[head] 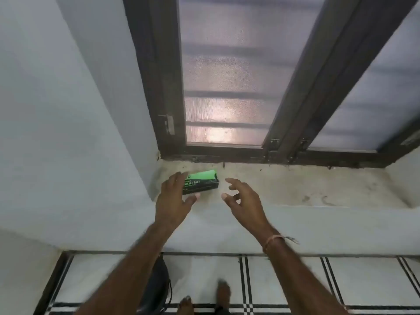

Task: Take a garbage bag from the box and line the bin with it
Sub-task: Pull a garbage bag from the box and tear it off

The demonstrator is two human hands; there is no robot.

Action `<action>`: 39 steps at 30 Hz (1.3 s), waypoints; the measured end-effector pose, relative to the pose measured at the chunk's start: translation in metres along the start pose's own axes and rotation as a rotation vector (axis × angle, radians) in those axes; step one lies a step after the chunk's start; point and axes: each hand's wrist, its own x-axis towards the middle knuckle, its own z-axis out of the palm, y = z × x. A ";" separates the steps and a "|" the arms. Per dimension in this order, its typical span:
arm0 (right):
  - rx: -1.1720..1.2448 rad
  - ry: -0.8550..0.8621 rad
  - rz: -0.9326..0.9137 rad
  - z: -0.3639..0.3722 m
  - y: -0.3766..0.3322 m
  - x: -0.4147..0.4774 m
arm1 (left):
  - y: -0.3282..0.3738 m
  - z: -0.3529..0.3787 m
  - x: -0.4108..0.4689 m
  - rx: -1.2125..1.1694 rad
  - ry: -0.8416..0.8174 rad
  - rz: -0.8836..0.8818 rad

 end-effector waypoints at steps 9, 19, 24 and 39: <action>-0.010 -0.296 0.002 0.036 0.040 0.106 | -0.019 0.037 0.052 0.070 -0.123 -0.105; 0.420 -0.264 0.060 0.012 0.045 0.114 | -0.023 0.019 0.051 -0.286 -0.064 -0.080; 0.383 -0.091 0.061 0.001 0.070 0.113 | -0.013 0.007 0.052 -0.400 -0.041 -0.084; 0.560 -0.124 -0.034 -0.012 0.033 0.100 | 0.002 -0.010 0.064 -0.340 -0.019 0.023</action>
